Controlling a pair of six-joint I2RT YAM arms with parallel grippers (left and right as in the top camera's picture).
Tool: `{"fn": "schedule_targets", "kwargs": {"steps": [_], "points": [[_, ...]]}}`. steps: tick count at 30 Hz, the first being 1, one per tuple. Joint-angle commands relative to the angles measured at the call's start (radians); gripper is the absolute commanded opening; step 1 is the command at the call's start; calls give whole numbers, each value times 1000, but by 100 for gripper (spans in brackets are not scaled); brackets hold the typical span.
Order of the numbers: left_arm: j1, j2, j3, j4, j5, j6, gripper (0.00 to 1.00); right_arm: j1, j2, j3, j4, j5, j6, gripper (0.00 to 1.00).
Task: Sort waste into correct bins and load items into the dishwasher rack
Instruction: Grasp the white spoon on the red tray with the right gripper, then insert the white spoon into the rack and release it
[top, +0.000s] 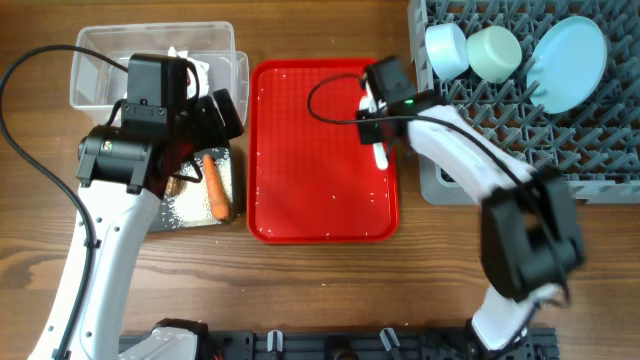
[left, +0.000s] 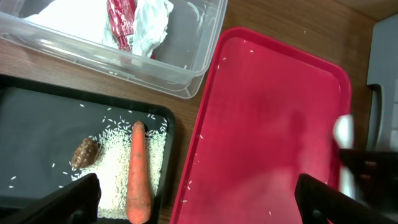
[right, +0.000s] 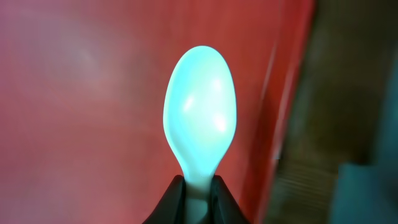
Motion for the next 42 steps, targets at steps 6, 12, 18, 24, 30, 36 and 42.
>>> {"fn": "schedule_targets", "kwargs": {"steps": [6, 12, 18, 24, 30, 36, 42], "points": [[2, 3, 4, 2, 5, -10, 100, -106, -431, 9, -126, 118, 69, 4], [2, 3, 4, 3, 5, -10, 100, -343, -458, -6, -187, 64, -86, 4], [2, 3, 5, 2, 5, -10, 100, -365, -292, -27, -179, -57, -153, 4], [2, 3, 5, 2, 5, -10, 100, -365, -163, -27, -180, -127, -152, 53], [2, 3, 5, 2, 5, -10, 100, -365, -255, -5, -214, -190, -142, 78], [2, 3, 5, 2, 5, -10, 100, -365, -555, 48, -352, -263, -86, 100], [2, 3, 5, 2, 5, -10, 100, -365, -947, 51, -408, -231, -5, 100]]}}
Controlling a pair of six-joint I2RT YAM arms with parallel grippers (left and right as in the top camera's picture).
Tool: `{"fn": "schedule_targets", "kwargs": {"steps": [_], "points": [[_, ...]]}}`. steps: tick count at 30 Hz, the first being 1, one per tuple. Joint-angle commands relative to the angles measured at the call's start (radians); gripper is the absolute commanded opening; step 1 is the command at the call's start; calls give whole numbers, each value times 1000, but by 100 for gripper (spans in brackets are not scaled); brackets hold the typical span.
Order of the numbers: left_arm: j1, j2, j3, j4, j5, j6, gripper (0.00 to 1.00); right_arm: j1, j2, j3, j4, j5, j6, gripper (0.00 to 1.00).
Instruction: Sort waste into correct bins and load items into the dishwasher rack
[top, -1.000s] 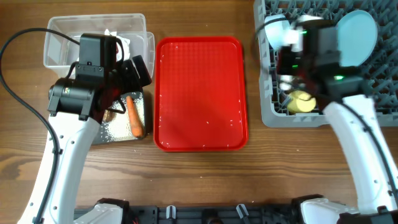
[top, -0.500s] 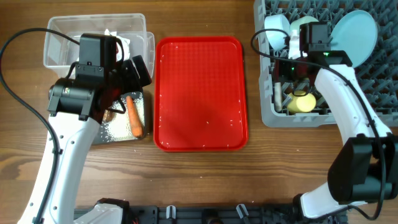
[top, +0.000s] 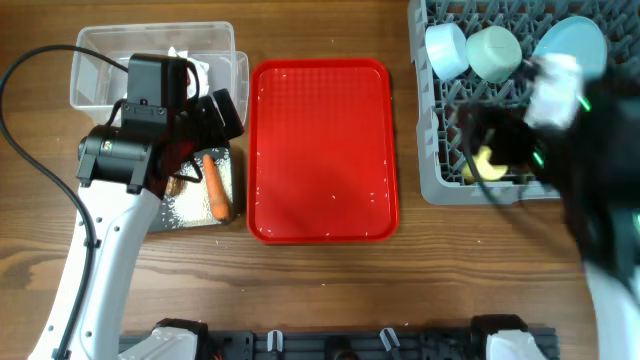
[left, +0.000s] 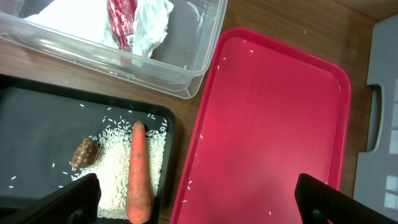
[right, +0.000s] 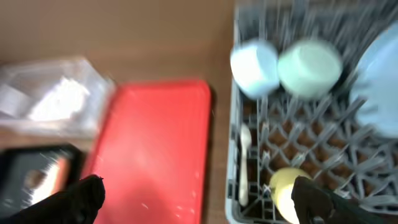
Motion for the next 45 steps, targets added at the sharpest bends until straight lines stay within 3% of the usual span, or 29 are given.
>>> {"fn": "schedule_targets", "kwargs": {"steps": [1, 9, 12, 22, 26, 30, 45], "points": [[2, 3, 5, 3, 5, -10, 100, 4, -182, 16, -9, 42, 7, 100], [2, 3, 5, 3, 5, -10, 100, 4, -468, 3, -128, 309, -65, 100], [2, 3, 5, 3, 5, -10, 100, 3, -525, -104, -60, 360, -117, 100], [2, 3, 4, 3, 5, -10, 100, -4, -909, -1103, 877, 132, -138, 100], [2, 3, 5, 3, 5, -10, 100, -4, -1052, -1306, 980, 100, -135, 100], [2, 3, 4, 3, 5, -10, 100, -4, -1061, -1382, 1001, 82, -136, 100], [2, 3, 5, 3, 5, -10, 100, -4, -1056, -1386, 976, 86, -137, 100]]}}
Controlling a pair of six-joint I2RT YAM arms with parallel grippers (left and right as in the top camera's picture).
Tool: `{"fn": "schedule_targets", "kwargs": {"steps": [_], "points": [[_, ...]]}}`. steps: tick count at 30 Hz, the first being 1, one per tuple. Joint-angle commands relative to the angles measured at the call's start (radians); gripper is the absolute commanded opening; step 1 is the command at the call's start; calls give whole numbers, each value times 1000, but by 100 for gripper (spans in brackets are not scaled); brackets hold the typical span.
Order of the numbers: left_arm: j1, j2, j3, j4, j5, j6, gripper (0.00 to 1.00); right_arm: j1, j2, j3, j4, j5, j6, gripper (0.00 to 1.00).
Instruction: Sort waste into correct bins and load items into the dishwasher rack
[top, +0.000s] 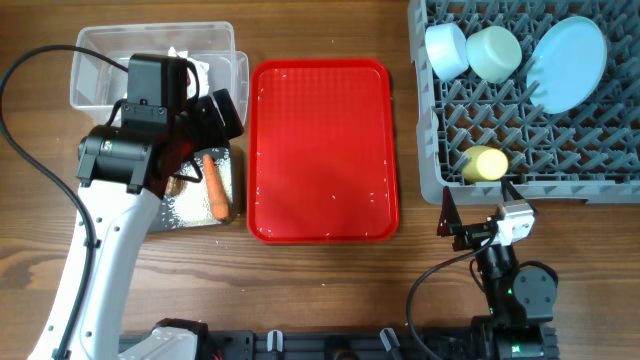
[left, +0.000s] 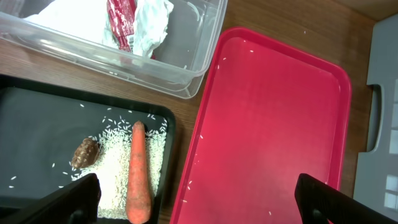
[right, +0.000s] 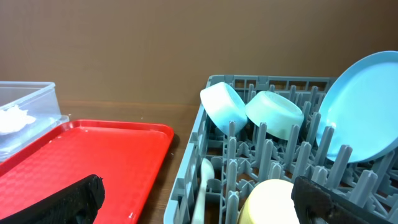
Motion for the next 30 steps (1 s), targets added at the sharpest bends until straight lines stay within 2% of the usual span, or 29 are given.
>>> {"fn": "schedule_targets", "kwargs": {"steps": [1, 7, 9, 12, 15, 20, 23, 25, 30], "points": [[2, 3, 5, 3, 5, -10, 100, -3, -13, -1, 4, -19, -7, 100], [2, 1, 2, 11, -45, 46, 100, -3, -13, -1, 4, -19, -7, 100], [-6, -39, -47, 113, -44, 66, 100, -3, -13, -1, 4, -18, -7, 100], [-5, -152, -253, 453, -24, 66, 100, -3, -13, -1, 4, -18, -6, 100], [17, -293, -537, 797, 29, 66, 100, -3, -13, -1, 4, -19, -7, 100], [78, -568, -976, 1160, 132, 66, 100, -3, -13, -1, 4, -18, -7, 100], [119, -766, -1173, 1238, 161, 67, 100, -3, -13, -1, 4, -18, -7, 100], [145, -914, -1262, 1236, 233, 130, 100, -3, -13, -1, 4, -18, -7, 100], [177, -1147, -1363, 1202, 250, 168, 100, -3, -13, -1, 4, -18, -7, 100]]}}
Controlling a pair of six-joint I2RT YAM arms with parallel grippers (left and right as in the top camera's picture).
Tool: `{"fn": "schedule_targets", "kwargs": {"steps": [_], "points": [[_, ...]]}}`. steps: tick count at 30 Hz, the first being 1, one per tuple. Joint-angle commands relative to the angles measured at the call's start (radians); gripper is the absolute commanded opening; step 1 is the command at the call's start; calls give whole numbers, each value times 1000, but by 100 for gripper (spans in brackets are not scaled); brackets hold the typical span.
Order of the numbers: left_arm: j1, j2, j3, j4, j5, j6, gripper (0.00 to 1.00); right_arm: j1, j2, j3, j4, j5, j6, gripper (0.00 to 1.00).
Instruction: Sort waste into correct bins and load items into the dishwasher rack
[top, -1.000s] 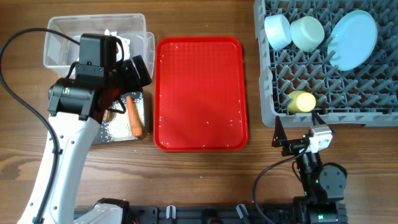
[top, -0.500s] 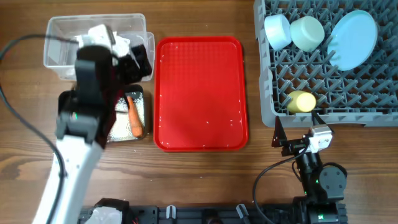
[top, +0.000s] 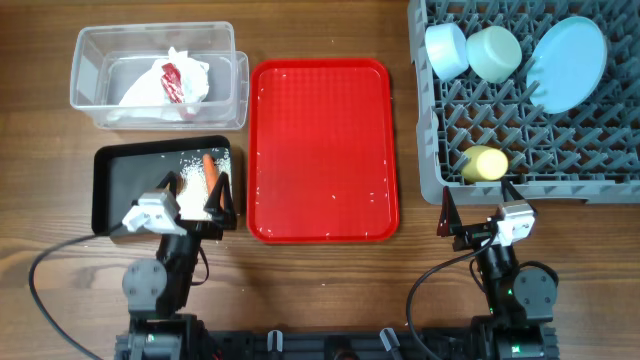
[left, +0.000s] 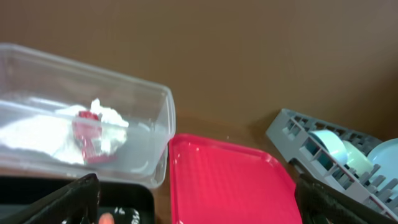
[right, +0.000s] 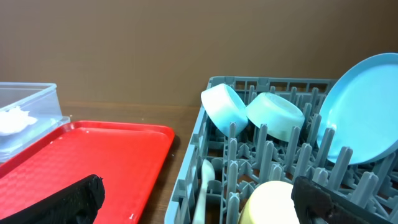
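A grey dishwasher rack (top: 560, 120) at the back right holds two pale cups (top: 446, 48), a blue plate (top: 568, 50), a yellow cup (top: 485, 163) and a white spoon (right: 204, 180). The red tray (top: 322, 150) lies bare apart from rice grains. A clear bin (top: 90, 70) holds white paper and a red wrapper (top: 172, 80). A black tray (top: 115, 185) holds rice and a carrot (top: 210, 166). My left gripper (top: 196, 190) stands open at the table's front left, over the black tray's near edge. My right gripper (top: 478, 208) stands open at the front right, before the rack.
Both arms sit folded low at the table's front edge, their cables trailing on the wood. Bare wood lies between the tray and the rack and along the front.
My left arm was reaching over the black tray and the clear bin. It now sits folded at the front edge, its gripper open and looking across the table. The right arm has not moved.
My right gripper was shut on the white spoon over the red tray's right edge. Then it was open above the rack, with the spoon lying in the rack. Then the right arm sat folded at the front edge, and now the left arm does too.
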Motion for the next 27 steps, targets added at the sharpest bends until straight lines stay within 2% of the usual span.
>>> {"fn": "schedule_targets", "kwargs": {"steps": [1, 7, 13, 27], "points": [[18, -120, -52, -39, 35, 50, 100, -3, -8, -1, 2, -16, -7, 100], [18, -174, -52, -159, -60, 50, 100, -3, -8, -1, 3, -16, -7, 100], [20, -288, -52, -316, -82, 76, 100, -3, -8, -1, 3, -16, -7, 100], [22, -285, -52, -314, -95, 79, 100, -3, -8, -1, 3, -16, -7, 100]]}}
